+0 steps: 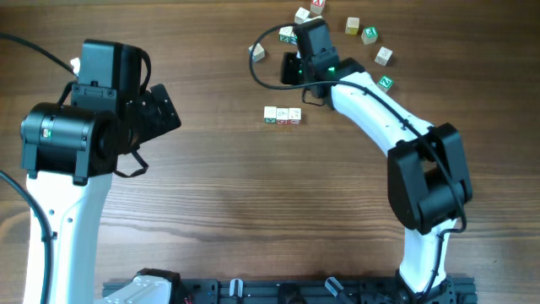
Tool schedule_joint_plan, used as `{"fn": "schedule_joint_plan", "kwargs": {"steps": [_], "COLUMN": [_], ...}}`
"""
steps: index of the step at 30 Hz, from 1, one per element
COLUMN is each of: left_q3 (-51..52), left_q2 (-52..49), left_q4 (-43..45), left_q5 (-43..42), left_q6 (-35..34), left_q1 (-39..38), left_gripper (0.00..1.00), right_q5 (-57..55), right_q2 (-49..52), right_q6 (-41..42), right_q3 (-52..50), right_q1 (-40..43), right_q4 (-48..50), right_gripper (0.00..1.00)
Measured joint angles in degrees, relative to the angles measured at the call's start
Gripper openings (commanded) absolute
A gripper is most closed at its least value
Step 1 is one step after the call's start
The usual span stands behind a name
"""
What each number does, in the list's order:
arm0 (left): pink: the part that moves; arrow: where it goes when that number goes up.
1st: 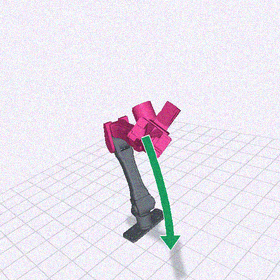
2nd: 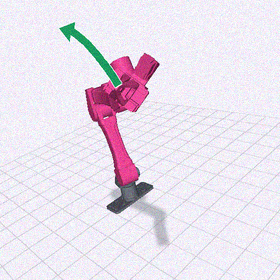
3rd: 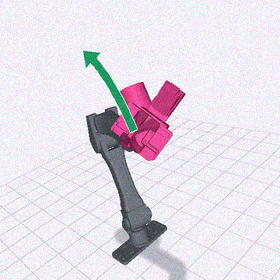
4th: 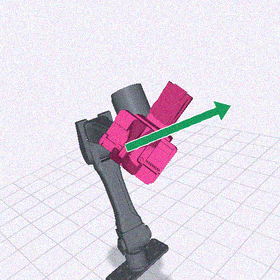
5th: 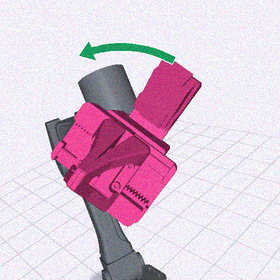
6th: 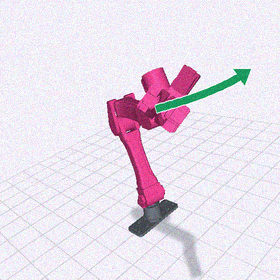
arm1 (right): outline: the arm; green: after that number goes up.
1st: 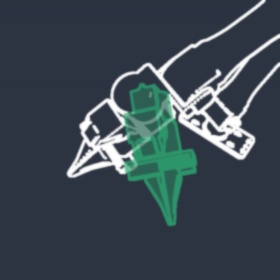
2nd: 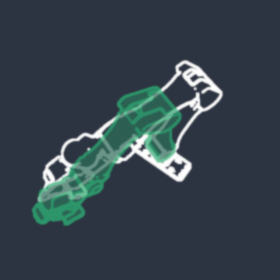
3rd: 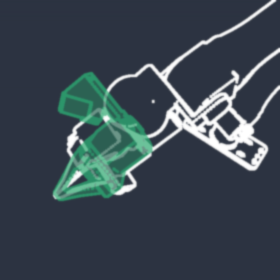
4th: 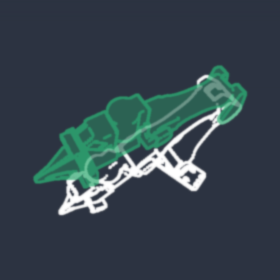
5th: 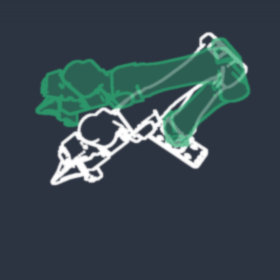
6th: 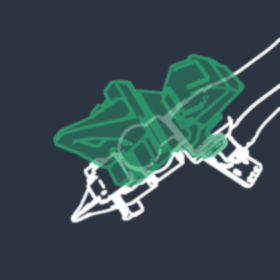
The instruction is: Form a horizontal line
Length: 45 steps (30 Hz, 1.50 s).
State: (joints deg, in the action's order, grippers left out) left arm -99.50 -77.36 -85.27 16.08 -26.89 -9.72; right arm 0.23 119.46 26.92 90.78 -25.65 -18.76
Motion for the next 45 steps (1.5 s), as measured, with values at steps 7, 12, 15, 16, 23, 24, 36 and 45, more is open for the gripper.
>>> {"fn": "schedule_joint_plan", "kwargs": {"steps": [7,12,15,16,23,24,36,45], "left_q3": [0.0,0.0,0.0,0.0,0.0,0.0,0.0,0.0], "left_q2": [0.0,0.0,0.0,0.0,0.0,0.0,0.0,0.0], "left_q4": [0.0,0.02,0.0,0.0,0.0,0.0,0.02,0.0], "left_q5": [0.0,0.0,0.0,0.0,0.0,0.0,0.0,0.0], "left_q6": [0.0,0.0,0.0,0.0,0.0,0.0,0.0,0.0], "left_q1": [0.0,0.0,0.0,0.0,0.0,0.0,0.0,0.0], "left_gripper": [1.0,1.0,1.0,1.0,1.0,1.0,1.0,1.0], "right_q5": [1.88,2.58,4.72,5.18,6.51,6.67,7.1,7.1], "right_q2": [5.75,6.34,6.36,6.36,6.62,6.69,6.93,6.93], "right_q6": [0.92,1.31,1.31,1.31,1.31,1.4,1.53,1.53], "right_q3": [0.13,0.13,0.13,0.13,0.13,0.13,0.13,0.13], "right_q1": [-3.8,-3.56,-3.52,-3.52,-3.52,-3.52,-5.33,-5.33], "right_q4": [3.41,3.04,2.6,2.36,-0.31,-0.92,-4.37,-4.74], "right_gripper": [0.04,0.05,0.05,0.05,0.05,0.05,0.04,0.05]}}
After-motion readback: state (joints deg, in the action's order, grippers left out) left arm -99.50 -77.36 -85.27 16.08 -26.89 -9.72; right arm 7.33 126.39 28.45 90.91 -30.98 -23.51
